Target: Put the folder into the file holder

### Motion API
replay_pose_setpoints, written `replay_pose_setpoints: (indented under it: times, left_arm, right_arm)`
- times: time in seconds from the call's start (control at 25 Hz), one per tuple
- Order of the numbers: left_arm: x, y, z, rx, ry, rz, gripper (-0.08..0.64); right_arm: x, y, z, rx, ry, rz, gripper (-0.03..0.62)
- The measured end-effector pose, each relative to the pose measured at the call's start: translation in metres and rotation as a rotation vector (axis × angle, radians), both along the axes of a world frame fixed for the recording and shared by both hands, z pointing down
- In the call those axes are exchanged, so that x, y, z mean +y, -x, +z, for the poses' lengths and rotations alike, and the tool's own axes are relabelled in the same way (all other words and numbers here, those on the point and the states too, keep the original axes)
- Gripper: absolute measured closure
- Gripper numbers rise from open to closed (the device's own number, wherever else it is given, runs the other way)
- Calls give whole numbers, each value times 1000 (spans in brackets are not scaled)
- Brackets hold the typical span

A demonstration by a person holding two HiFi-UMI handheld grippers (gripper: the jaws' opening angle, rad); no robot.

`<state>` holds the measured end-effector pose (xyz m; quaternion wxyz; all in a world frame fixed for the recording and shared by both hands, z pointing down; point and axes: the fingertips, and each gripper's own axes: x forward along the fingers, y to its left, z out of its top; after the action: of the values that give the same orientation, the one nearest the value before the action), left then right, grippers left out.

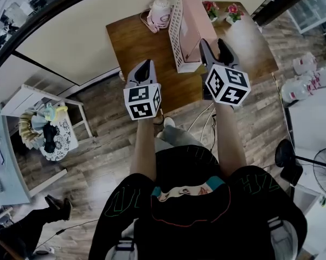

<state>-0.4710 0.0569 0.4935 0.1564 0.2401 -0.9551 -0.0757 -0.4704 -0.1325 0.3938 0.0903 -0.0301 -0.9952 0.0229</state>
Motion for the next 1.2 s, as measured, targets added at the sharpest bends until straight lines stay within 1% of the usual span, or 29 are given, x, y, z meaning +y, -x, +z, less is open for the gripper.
replay_pose_setpoints:
  times: [0.16,0.24,0.28,0.32,0.44,0.56,0.76,0.96,1.08,1.2]
  left_arm:
    - [-4,-15,-3,-8,-5,19,563]
    - [-6,-21,-3,-11,-9,25,563]
    - [-8,-24,-4,-12,-9,28,563]
    - [-9,-26,-4,-13,-9,32,563]
    - [-17,-32,-2,-13,-7,42,563]
    - [-28,-36,0,-10,-5,56,563]
    - [-62,-47,11,11,13,107,563]
    - [-84,-61,18,16,49,130,563]
    - [-90,-66,19,10,72,132,563]
    - [-92,-68,17,0,78,127,563]
  right_arm:
    - [-5,-23,2,-3,6,22,456]
    - [-6,-32,4,-2,14,27,541]
    - [-7,-37,5,-1,21,26,572]
    - [-9,-41,8,1,28,26,584]
    - [-14,-52,18,24,42,26,589]
    - [-19,-62,33,65,34,16,591]
    - [-39,-79,58,130,19,22,591]
    - [-55,-90,69,143,36,24,591]
    - [-63,-95,70,135,37,24,591]
    - [-66,-97,69,120,41,16,591]
